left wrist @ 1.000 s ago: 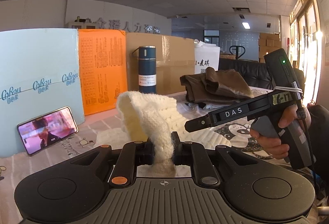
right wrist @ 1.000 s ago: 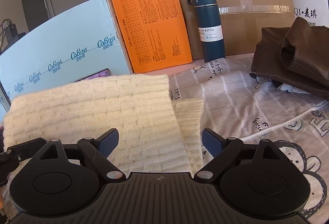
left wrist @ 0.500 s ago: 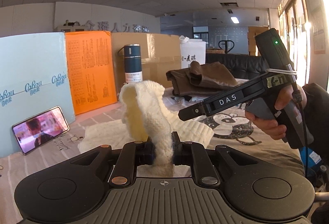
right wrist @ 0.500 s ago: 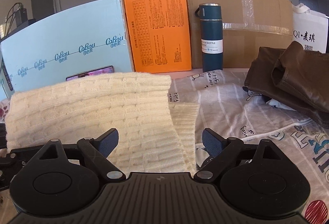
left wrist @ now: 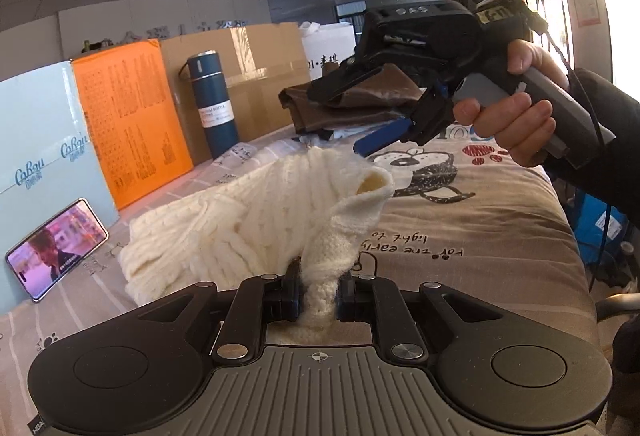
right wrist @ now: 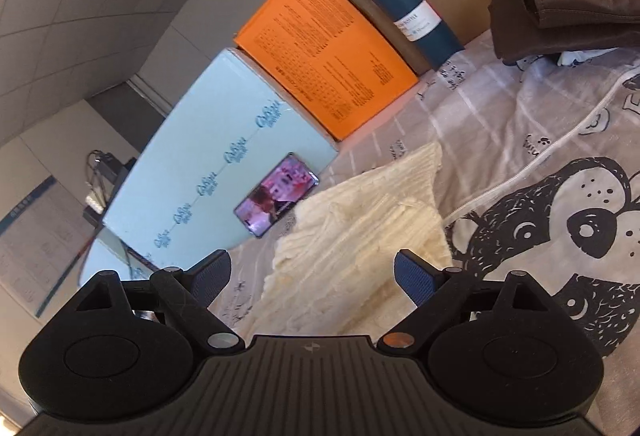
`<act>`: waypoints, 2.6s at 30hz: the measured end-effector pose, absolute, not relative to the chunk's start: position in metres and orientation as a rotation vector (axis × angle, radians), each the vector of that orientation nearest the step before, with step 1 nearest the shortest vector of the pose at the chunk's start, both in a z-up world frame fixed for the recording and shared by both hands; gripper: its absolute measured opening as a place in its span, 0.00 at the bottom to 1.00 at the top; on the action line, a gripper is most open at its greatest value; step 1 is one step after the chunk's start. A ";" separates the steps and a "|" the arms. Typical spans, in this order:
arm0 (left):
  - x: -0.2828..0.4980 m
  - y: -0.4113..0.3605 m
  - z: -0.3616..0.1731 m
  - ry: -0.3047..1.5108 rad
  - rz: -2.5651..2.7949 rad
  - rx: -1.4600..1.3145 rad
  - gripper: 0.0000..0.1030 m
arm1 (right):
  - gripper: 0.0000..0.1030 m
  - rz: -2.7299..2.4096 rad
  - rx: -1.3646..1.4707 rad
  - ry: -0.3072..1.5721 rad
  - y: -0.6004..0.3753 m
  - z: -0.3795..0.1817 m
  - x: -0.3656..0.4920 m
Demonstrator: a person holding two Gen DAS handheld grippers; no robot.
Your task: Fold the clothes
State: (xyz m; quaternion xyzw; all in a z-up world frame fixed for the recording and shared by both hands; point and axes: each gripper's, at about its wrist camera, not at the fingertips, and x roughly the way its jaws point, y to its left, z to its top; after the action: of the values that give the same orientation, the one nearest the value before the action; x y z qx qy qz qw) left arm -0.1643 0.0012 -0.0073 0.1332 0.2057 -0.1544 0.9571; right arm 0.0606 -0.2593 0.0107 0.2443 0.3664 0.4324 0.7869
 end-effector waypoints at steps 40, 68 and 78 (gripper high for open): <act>-0.256 0.020 -0.005 0.489 -0.298 0.290 0.19 | 0.08 0.843 0.298 0.775 -0.326 -0.009 -0.123; -0.132 0.022 -0.001 0.594 -0.032 0.170 0.75 | 0.71 0.480 -0.008 0.774 -0.267 -0.015 -0.025; -0.139 0.042 -0.005 0.562 -0.076 0.039 0.25 | 0.73 0.475 -0.033 0.759 -0.263 -0.017 -0.025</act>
State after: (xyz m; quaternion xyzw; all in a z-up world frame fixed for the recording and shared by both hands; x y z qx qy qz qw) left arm -0.1390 0.0416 -0.0048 0.0191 0.2770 -0.0373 0.9599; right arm -0.0252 -0.2633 -0.0171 -0.0161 0.3671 0.2295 0.9013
